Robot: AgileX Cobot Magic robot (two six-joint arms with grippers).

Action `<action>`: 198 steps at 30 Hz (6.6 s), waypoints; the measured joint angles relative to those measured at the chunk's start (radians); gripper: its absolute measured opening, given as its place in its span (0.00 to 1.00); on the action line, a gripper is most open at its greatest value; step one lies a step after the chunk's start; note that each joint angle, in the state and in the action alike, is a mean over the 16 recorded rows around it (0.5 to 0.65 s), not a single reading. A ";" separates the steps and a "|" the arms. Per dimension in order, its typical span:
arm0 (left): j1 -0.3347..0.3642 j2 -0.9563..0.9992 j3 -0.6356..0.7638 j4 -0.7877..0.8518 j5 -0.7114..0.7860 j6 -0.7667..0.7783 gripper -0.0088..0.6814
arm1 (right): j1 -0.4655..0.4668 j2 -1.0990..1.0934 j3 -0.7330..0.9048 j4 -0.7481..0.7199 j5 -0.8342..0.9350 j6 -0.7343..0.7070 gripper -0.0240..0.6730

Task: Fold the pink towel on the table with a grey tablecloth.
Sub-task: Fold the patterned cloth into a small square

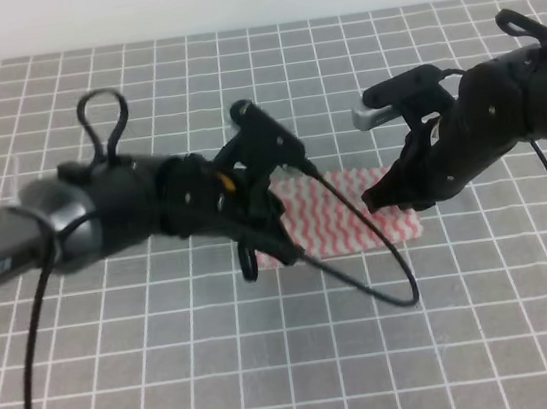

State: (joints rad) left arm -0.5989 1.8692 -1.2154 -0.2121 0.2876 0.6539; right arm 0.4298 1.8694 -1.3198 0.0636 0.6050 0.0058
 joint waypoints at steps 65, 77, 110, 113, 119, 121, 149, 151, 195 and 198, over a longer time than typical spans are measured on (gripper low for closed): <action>0.028 0.140 -0.165 0.088 -0.033 -0.067 0.01 | -0.021 0.052 -0.001 -0.147 -0.161 0.092 0.01; 0.034 0.160 -0.165 0.096 -0.057 -0.075 0.01 | -0.032 0.058 0.000 -0.145 -0.219 0.098 0.01; 0.040 0.177 -0.165 0.127 -0.123 -0.087 0.33 | -0.053 0.100 -0.001 -0.133 -0.272 0.120 0.34; 0.047 0.180 -0.165 0.127 -0.138 -0.088 0.35 | -0.059 0.100 -0.001 -0.133 -0.268 0.125 0.37; 0.064 0.183 -0.165 0.127 -0.174 -0.088 0.35 | -0.069 0.099 0.000 -0.134 -0.259 0.133 0.39; 0.072 0.183 -0.165 0.127 -0.187 -0.088 0.35 | -0.071 0.098 0.000 -0.134 -0.256 0.133 0.39; 0.086 0.119 -0.190 -0.025 0.042 -0.093 0.05 | -0.072 0.098 -0.114 -0.010 0.023 0.122 0.56; 0.085 0.124 -0.194 -0.036 0.069 -0.093 0.03 | -0.072 0.109 -0.115 0.007 0.033 0.117 0.57; 0.086 0.204 -0.218 -0.046 0.185 -0.091 0.01 | -0.070 0.128 -0.196 0.365 0.076 -0.240 0.02; 0.095 0.180 -0.225 -0.048 0.194 -0.091 0.01 | -0.070 0.127 -0.200 0.418 0.075 -0.283 0.02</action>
State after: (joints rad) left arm -0.5038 2.0488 -1.4404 -0.2606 0.4814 0.5626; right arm 0.3595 1.9963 -1.5200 0.4817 0.6800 -0.2777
